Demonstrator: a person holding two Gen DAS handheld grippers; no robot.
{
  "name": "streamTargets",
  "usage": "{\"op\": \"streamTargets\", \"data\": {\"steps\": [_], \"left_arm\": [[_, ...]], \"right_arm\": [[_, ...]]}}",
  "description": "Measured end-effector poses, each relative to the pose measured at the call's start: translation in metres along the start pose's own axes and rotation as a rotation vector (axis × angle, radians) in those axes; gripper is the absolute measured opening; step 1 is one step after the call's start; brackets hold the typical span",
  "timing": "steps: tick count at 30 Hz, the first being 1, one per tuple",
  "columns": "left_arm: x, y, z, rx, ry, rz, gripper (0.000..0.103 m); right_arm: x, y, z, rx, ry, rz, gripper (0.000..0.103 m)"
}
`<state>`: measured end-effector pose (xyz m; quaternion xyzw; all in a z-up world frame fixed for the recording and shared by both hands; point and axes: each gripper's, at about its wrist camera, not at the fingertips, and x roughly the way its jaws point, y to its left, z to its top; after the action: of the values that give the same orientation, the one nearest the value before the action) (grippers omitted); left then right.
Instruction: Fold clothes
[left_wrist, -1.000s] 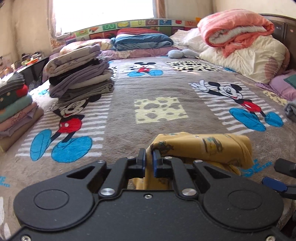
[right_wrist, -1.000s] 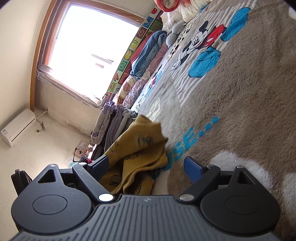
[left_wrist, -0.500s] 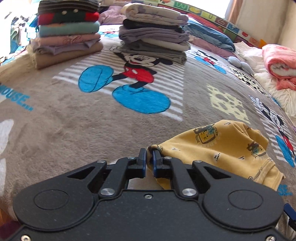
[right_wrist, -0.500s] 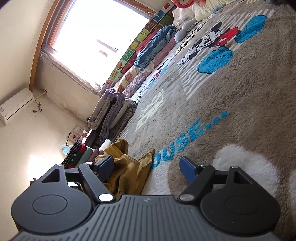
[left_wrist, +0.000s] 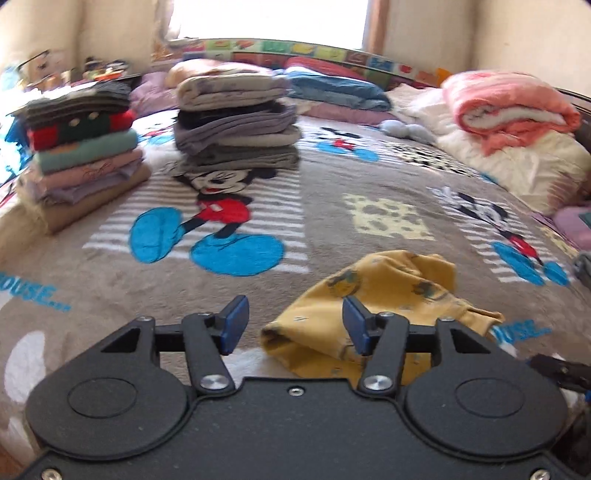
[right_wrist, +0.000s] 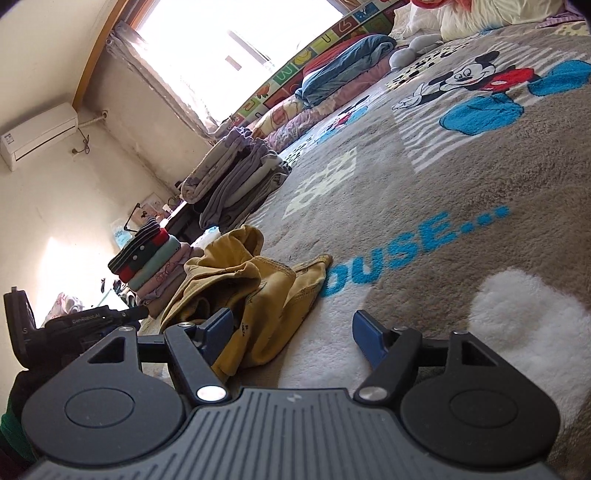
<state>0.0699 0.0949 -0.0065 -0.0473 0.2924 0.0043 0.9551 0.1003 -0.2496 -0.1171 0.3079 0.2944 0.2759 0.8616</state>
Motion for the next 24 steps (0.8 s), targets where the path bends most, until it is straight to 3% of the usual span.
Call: {"op": "streamTargets", "data": {"steps": [5,11,14,18,20,22,24], "left_arm": [[-0.005,-0.044,-0.014,0.158,0.01,-0.059,0.063],[-0.002,-0.061,-0.032,0.094,0.034,-0.077,0.063],[0.006,-0.062,-0.039,0.03,0.051,-0.059,0.063],[0.013,-0.066,-0.048,-0.03,0.057,-0.022,0.063],[0.016,-0.067,-0.05,-0.044,0.056,-0.013,0.054],[0.021,-0.065,-0.052,-0.058,0.061,-0.012,0.028],[0.022,-0.06,-0.051,-0.05,0.051,0.008,0.019]], "right_arm": [[0.001,0.005,-0.002,-0.024,0.006,-0.003,0.072],[-0.002,0.025,0.002,-0.156,-0.047,0.021,0.069],[0.008,0.043,0.008,-0.301,-0.066,0.013,0.061],[0.023,0.053,0.011,-0.394,-0.053,-0.014,0.053],[0.028,0.055,0.012,-0.421,-0.055,-0.027,0.048],[0.033,0.057,0.014,-0.455,-0.053,-0.027,0.046],[0.04,0.058,0.015,-0.495,-0.043,-0.032,0.046]]}}
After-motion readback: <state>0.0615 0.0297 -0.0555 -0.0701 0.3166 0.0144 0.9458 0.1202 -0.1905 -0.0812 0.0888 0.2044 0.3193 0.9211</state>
